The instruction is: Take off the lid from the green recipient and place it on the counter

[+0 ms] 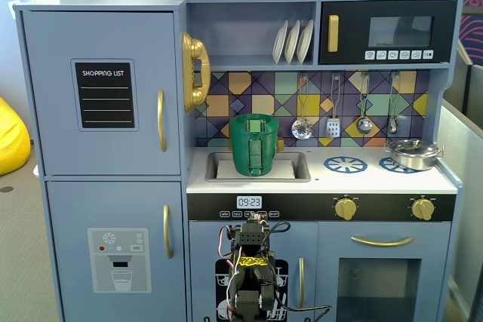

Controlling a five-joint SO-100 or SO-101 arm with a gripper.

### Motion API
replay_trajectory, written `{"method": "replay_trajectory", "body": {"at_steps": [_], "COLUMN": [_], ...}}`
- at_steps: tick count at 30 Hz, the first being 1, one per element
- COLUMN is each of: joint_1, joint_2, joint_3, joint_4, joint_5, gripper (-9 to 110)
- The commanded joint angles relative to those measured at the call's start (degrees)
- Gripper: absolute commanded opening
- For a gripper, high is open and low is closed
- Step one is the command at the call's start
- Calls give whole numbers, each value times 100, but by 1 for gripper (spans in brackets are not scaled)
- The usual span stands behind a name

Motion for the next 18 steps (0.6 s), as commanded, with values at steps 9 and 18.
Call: {"method": "replay_trajectory", "body": {"at_steps": [9, 18], "joint_1": [211, 316], "joint_2": [-158, -35], "joint_3": [-9, -105], "joint_4": [976, 202], "joint_5": [62, -141], "gripper": [0, 0]}}
